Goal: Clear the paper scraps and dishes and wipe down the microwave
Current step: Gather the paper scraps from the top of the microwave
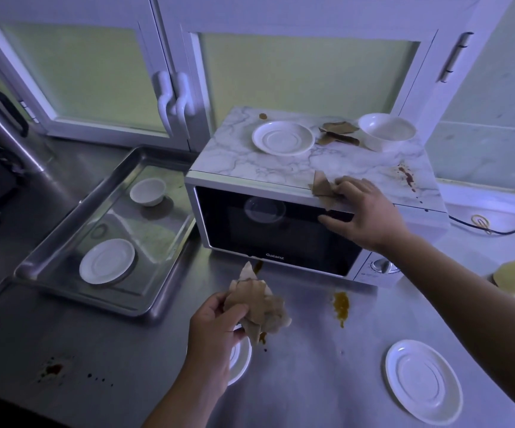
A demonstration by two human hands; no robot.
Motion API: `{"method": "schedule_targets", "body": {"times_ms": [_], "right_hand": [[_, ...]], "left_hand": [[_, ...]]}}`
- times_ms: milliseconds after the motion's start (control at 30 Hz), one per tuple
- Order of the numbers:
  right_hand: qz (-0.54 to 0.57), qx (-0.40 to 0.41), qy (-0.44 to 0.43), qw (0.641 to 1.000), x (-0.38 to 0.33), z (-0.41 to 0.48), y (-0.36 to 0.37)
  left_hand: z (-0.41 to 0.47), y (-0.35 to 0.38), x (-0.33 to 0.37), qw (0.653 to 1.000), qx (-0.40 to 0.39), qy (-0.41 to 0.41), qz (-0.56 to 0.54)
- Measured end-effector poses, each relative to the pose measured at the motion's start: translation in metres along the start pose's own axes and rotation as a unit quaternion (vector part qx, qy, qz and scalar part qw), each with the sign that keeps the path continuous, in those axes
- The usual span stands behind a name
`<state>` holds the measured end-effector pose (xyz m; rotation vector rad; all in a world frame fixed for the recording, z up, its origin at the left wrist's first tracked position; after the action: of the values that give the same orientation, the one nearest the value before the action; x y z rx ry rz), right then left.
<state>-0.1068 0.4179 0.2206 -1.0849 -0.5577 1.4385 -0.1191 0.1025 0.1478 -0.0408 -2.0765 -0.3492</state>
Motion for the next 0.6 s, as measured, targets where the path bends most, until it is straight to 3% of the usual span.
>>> {"method": "schedule_targets", "body": {"times_ms": [233,400,467,533,600], "right_hand": [[0.029,0.106,-0.022,0.994,-0.009,-0.002,-0.001],[0.233,0.110,0.099,0.961,-0.050,-0.038,-0.013],[0.383,0.058,0.171,0.906,-0.078,-0.068,-0.005],[0.523,-0.005,0.251,0.814,-0.103,-0.099,0.007],[0.584,-0.062,0.294,0.754,-0.120,-0.126,0.017]], "left_hand": [[-0.008,0.003,0.001,1.000,-0.005,0.006,0.016],[-0.007,-0.001,0.003,0.999,0.000,0.026,0.047],[-0.006,-0.003,0.002,0.998,0.009,0.030,0.051],[-0.007,-0.005,0.001,0.997,0.014,0.040,0.063],[-0.007,-0.005,0.000,0.995,0.016,0.053,0.077]]}}
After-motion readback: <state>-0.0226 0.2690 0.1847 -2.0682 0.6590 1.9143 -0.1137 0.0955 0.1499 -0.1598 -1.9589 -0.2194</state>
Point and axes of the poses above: each hand's wrist, its own z-axis towards the middle knuckle, its own y-axis out of the palm, x = y × z, the point moved 3 cm from there along z, towards the middle knuckle, and after that the axes turned 3 degrees about x, right-handed, at the moved point
